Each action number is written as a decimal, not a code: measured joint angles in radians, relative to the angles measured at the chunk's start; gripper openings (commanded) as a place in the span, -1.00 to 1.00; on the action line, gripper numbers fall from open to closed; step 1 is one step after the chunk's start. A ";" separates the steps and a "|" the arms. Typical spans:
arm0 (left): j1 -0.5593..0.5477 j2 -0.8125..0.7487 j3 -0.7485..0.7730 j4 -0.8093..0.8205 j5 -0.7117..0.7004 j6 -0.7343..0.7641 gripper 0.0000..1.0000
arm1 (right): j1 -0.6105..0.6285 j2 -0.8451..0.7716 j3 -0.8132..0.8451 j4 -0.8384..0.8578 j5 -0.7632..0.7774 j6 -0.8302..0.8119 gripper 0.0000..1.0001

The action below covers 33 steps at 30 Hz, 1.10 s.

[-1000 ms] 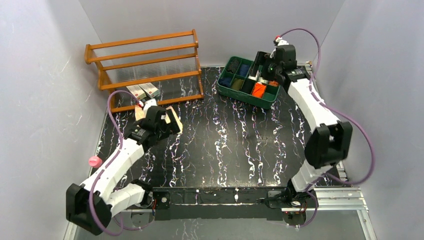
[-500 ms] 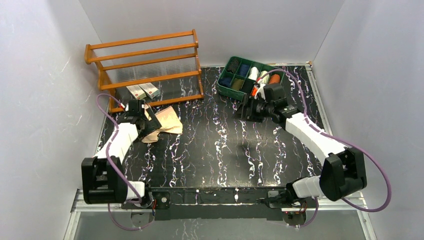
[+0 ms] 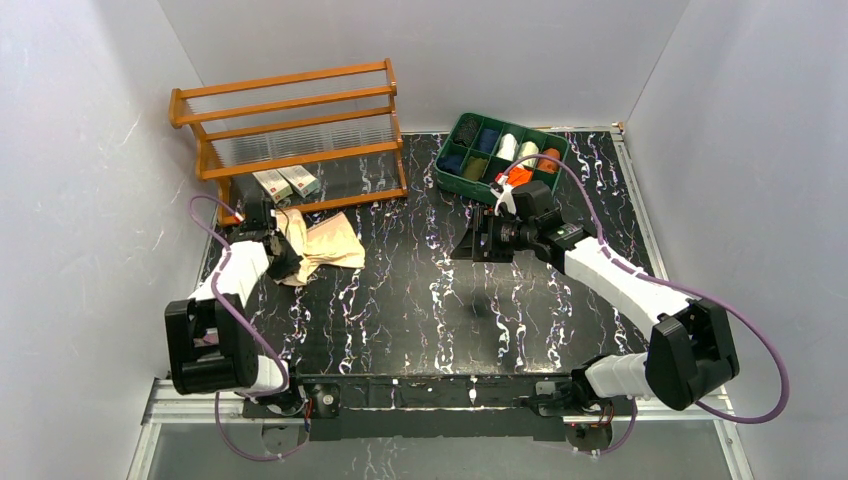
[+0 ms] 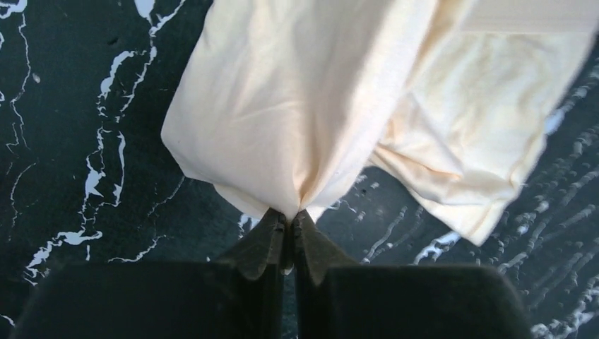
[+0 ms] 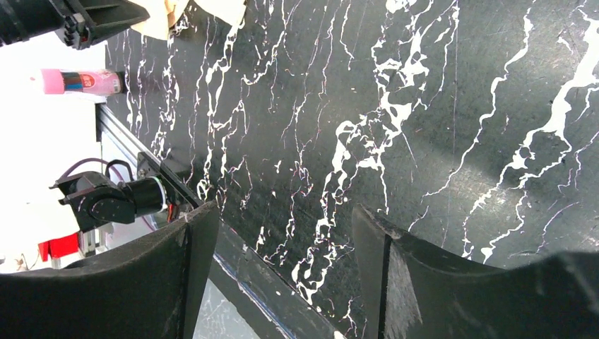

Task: Roll the underwear
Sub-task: Move the underwear to the center of the board.

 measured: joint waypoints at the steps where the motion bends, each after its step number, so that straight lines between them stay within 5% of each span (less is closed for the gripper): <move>1: 0.000 -0.019 0.000 0.000 0.013 0.004 -1.00 | 0.000 -0.002 0.000 0.000 -0.001 0.000 0.52; 15: -0.030 -0.230 0.091 -0.009 0.535 0.017 -1.00 | 0.000 -0.005 -0.058 0.029 -0.054 0.009 0.58; 20: -0.275 -0.326 0.092 0.037 0.578 -0.099 -1.00 | 0.000 -0.013 -0.057 0.032 -0.016 0.006 0.59; 26: -0.558 -0.588 -0.176 0.197 0.512 -0.343 -1.00 | 0.000 -0.007 -0.023 0.023 0.037 -0.018 0.59; 30: -0.787 -0.616 -0.309 0.236 0.406 -0.464 -1.00 | 0.000 0.019 0.029 0.017 0.066 -0.049 0.59; 33: -0.999 -0.565 -0.344 0.265 0.316 -0.527 -0.31 | 0.000 0.044 0.059 0.011 0.075 -0.069 0.58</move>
